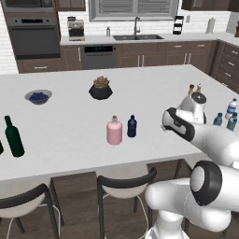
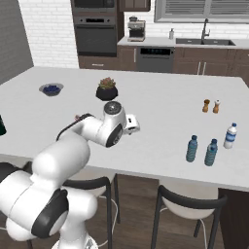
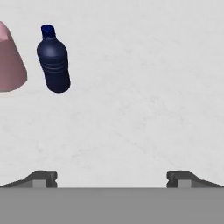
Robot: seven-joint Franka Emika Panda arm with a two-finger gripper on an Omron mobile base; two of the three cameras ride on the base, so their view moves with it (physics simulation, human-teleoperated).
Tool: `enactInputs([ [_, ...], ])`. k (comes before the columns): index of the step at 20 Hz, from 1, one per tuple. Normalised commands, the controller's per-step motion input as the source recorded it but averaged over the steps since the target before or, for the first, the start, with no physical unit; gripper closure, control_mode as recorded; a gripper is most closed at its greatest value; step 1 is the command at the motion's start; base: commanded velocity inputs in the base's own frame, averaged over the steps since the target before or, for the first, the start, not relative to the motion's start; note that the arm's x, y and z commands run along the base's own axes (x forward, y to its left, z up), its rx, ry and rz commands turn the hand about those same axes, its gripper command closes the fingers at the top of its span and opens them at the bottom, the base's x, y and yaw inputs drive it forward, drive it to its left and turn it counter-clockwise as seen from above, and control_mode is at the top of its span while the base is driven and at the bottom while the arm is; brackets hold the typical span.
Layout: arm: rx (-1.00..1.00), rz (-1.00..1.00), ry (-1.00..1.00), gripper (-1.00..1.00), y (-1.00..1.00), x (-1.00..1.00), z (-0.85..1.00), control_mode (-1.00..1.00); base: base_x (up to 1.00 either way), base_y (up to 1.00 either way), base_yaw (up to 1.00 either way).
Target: Move the plastic bottles in the middle to the plastics group, and the glass bottles in the middle to the glass group.
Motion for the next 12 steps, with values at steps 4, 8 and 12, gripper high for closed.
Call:
enactInputs([
  [4, 0.0, 0.28, 0.0, -1.0, 0.61, 0.14, 0.23, -1.0, 0.0, 0.0, 0.0],
  [8, 0.0, 0.01, 0.04, -1.0, 0.56, 0.23, 0.46, -1.0, 0.0, 0.0, 0.0],
  [12, 0.0, 0.0, 0.09, -1.0, 0.49, 0.19, 0.42, -1.0, 0.0, 0.0, 0.0],
])
